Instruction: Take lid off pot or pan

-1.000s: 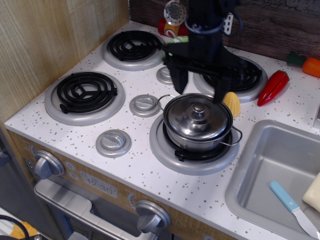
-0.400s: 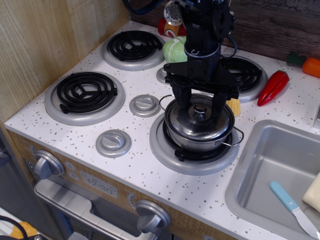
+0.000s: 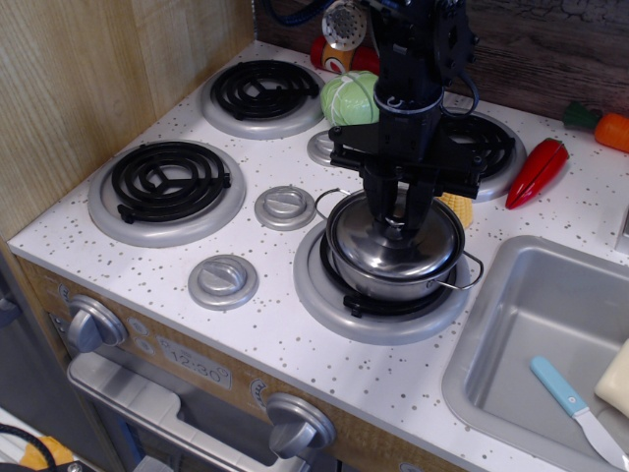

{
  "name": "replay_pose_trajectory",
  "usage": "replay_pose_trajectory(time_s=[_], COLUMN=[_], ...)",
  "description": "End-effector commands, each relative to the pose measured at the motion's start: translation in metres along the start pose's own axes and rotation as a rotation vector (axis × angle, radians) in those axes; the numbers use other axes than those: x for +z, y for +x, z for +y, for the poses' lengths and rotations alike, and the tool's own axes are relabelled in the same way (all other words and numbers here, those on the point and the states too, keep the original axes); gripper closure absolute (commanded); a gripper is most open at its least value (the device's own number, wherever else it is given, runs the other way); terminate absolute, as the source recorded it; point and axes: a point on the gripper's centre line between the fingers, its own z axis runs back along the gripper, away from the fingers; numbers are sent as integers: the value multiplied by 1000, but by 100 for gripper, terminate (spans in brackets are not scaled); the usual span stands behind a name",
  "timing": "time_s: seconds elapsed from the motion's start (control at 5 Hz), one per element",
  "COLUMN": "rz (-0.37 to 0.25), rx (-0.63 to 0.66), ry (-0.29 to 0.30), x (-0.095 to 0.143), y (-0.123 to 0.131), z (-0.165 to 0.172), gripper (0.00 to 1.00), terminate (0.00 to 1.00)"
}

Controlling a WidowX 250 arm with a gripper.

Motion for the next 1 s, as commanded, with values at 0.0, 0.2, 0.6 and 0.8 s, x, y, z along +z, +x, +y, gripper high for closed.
replay_pose_trajectory(time_s=[0.0,0.2,0.6,0.8], rz=[-6,19,-10,-40], rx=[-13,-51,-136,-207], ry=[38,92,126,117], x=[25,47,57,42], y=[9,19,39,65], z=[-5,4,50,74], gripper=[100,100,100,100], terminate=[0,0,0,0])
